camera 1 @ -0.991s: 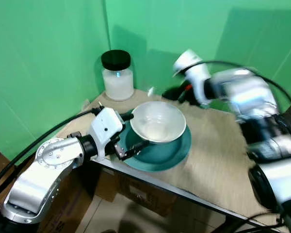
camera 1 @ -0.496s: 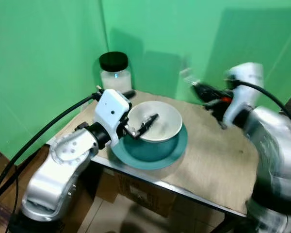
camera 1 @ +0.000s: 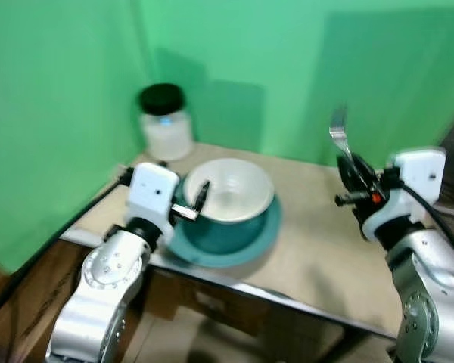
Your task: Setting the table
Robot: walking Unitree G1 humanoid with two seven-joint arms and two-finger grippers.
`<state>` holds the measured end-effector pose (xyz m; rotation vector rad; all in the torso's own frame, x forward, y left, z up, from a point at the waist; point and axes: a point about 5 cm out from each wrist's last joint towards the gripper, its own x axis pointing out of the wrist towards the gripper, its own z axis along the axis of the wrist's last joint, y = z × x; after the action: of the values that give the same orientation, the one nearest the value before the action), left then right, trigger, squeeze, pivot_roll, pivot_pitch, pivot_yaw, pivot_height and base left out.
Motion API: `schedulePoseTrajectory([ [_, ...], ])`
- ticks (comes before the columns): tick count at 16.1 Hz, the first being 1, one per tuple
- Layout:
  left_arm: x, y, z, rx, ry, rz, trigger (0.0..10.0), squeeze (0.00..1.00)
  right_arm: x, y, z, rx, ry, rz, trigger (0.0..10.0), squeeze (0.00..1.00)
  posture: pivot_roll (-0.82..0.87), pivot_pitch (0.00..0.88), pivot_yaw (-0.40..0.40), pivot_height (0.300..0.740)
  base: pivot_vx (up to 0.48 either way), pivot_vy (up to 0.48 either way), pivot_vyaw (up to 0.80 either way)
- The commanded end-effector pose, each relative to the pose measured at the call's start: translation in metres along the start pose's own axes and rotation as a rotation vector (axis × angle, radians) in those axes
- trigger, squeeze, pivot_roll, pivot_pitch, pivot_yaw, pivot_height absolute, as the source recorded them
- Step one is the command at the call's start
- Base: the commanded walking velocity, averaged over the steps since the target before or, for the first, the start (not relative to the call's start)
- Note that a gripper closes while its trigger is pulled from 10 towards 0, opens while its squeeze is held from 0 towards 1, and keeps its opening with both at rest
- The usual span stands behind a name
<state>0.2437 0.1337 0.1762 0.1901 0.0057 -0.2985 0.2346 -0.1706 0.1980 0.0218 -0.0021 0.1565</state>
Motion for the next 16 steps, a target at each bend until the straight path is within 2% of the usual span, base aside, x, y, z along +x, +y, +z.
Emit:
schedulePoseTrajectory([
  [1, 0.0, 0.001, 0.002, 0.009, -0.005, 0.023, 10.0, 0.0, 0.002, 0.008, -0.008, 0.097, 0.012, -0.021, 10.0, 0.0, -0.07, 0.023, 0.007, 0.74, 0.0, 0.0, -0.8],
  [5, -0.002, 0.001, 0.0, 0.02, 0.008, 0.063, 10.0, 0.0, 0.004, 0.009, -0.008, 0.003, -0.007, -0.011, 10.0, 0.0, -0.06, 0.038, -0.009, 0.74, 0.0, 0.0, -0.8],
  [11, -0.002, 0.003, -0.003, 0.024, 0.023, 0.064, 10.0, 0.0, -0.001, 0.02, -0.02, 0.026, 0.016, -0.001, 10.0, 0.0, -0.05, 0.033, 0.002, 0.74, 0.0, 0.0, -0.8],
  [12, 0.0, 0.002, -0.003, 0.025, 0.025, 0.059, 10.0, 0.0, -0.002, 0.019, -0.023, 0.016, 0.024, 0.017, 10.0, 0.0, -0.06, 0.03, 0.001, 0.74, 0.0, 0.0, -0.8],
  [16, 0.002, 0.002, -0.003, 0.02, 0.02, 0.053, 10.0, 0.0, -0.014, -0.005, -0.033, -0.066, 0.078, 0.054, 10.0, 0.0, -0.07, 0.014, 0.006, 0.74, 0.0, 0.0, -0.8],
])
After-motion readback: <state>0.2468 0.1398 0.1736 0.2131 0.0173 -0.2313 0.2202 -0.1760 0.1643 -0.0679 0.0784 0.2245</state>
